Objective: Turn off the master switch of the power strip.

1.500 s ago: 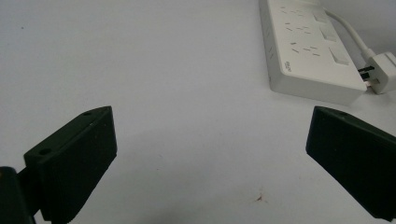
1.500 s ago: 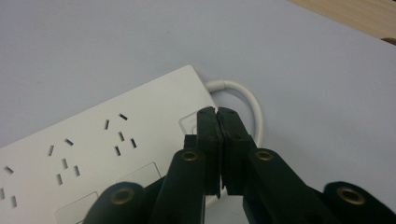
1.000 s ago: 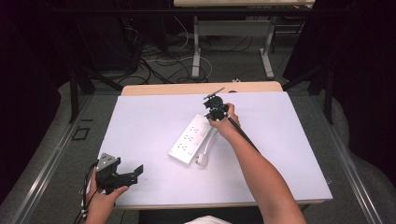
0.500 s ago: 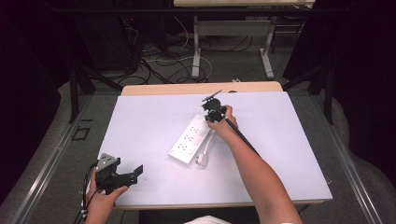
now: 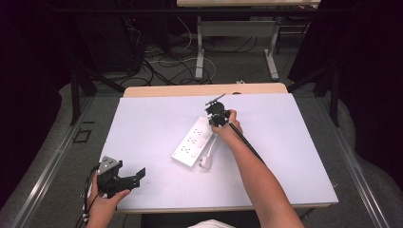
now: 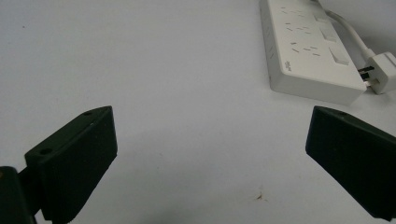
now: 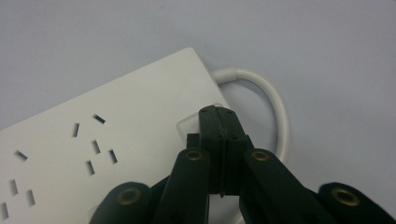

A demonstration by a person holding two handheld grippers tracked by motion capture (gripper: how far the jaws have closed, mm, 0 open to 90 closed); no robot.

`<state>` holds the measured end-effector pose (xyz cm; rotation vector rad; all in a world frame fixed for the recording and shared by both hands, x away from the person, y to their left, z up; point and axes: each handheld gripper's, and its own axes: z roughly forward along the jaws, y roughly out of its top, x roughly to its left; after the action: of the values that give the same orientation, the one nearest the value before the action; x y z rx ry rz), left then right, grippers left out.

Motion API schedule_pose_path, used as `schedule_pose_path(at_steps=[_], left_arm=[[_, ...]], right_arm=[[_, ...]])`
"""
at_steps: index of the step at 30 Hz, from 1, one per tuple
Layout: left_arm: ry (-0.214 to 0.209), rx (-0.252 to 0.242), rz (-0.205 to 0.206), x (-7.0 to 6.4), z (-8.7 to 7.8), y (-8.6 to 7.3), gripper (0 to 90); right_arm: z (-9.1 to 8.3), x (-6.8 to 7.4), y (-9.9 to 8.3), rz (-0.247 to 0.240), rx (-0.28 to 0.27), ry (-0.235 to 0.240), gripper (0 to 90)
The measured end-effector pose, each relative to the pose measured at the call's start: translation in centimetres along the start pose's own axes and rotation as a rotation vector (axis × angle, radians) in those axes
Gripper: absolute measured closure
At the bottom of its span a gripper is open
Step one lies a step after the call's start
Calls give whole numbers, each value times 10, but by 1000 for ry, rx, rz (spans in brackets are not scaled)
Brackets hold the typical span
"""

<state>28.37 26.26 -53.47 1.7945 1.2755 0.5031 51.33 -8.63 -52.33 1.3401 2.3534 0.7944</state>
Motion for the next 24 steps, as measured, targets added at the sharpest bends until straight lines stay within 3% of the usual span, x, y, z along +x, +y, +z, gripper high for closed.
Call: schedule_pose_path(at_steps=[3,4,7,8,10,18,19,20,24], left_arm=[[0,0,-5,1,0,0,25],[0,2,-3,1,0,0,25],[0,4,-3,0,0,0,25],[0,4,-3,0,0,0,25],[2,4,-5,1,1,0,25],[4,12,-7,1,3,0,25],[5,13,-10,1,3,0,25],[6,10,-12,2,3,0,25],[6,15,-17,2,2,-1,26]], right_arm=[[-1,1,1,-15,6,-7,900],[-2,1,2,-3,-20,9,900],[-5,-2,3,-6,12,-3,891],[-5,-2,3,16,11,1,884],[-5,-3,2,-5,2,5,866],[-8,-1,4,-3,-11,5,796],[-5,-1,3,-1,-50,15,781],[-8,-1,3,8,-5,3,766],[-10,-3,3,6,-11,12,698]])
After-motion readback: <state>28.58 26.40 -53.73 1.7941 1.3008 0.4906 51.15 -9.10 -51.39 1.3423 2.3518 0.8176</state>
